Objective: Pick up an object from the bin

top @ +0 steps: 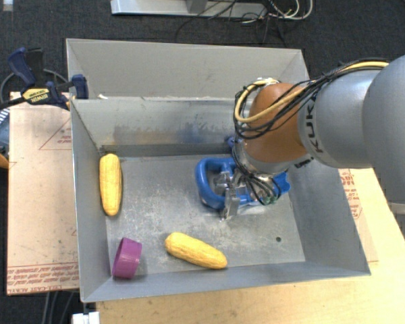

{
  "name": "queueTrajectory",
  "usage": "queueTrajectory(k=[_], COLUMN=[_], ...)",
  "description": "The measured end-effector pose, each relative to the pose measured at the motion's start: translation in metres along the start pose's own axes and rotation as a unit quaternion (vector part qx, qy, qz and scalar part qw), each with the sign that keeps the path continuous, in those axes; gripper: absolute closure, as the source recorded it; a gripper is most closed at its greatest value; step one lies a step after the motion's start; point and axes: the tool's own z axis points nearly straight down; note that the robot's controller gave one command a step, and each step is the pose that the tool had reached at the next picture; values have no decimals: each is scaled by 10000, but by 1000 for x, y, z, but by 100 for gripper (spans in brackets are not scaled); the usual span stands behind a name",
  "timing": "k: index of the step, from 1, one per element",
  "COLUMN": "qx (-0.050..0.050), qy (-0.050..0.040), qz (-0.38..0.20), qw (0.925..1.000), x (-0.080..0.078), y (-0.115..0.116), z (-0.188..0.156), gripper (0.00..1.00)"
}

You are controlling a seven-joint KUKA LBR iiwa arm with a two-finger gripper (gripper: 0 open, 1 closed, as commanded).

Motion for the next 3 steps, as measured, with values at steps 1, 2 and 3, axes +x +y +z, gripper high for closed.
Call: queueTrajectory(k=[1, 2, 3], qx=[1, 1, 1], qy=[0, 0, 0], qz=[-1, -2, -3], qw=[10000, 10000, 10000], x=[0, 0, 0], y=[0, 0, 0], z=[0, 0, 0], gripper=[100, 100, 100])
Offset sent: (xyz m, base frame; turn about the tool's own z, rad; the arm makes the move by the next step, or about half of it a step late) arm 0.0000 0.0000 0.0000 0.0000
